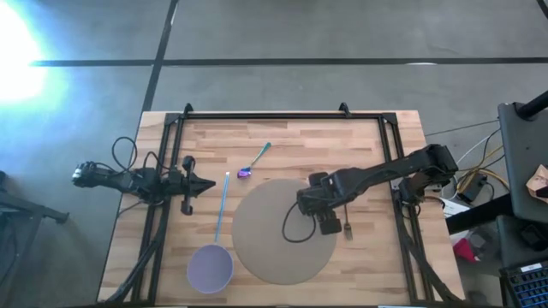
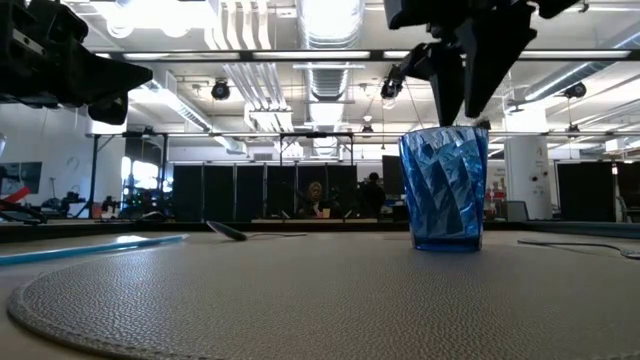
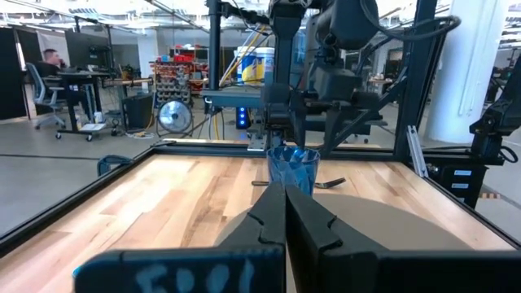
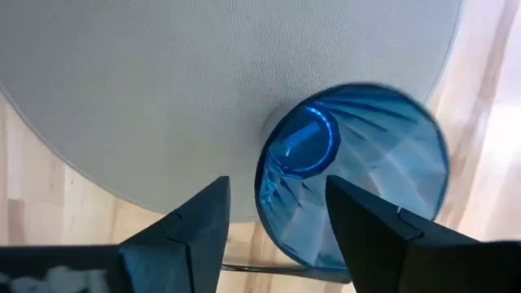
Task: Pick & Place Utensil
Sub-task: Put the bowl on the mat to the bottom left of the cup
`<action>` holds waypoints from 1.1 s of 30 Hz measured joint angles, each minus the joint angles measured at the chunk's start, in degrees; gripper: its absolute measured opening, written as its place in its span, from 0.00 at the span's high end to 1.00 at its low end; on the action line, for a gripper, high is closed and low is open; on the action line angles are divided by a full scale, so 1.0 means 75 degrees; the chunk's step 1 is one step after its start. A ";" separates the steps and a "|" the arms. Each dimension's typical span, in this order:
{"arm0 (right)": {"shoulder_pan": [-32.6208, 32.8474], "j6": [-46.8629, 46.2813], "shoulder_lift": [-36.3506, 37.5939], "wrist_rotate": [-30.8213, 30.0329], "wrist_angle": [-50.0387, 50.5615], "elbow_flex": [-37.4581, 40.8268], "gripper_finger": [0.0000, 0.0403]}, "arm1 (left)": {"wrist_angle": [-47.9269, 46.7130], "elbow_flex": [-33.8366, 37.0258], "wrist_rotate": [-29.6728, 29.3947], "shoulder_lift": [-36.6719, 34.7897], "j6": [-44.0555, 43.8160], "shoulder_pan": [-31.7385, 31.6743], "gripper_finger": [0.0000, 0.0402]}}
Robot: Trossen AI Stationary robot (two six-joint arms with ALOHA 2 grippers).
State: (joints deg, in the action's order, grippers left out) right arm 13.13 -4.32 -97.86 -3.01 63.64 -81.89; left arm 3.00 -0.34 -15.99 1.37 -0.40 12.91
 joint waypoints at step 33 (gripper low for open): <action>0.0000 -0.0362 0.4104 -0.0532 -0.0838 0.1356 0.50 | -0.0335 -0.1274 -0.0304 0.0614 -0.1010 0.0003 0.57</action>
State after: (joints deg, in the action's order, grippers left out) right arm 13.13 -7.03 -67.08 -6.99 57.35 -71.73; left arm 0.49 -9.89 -18.27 5.98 -7.98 12.93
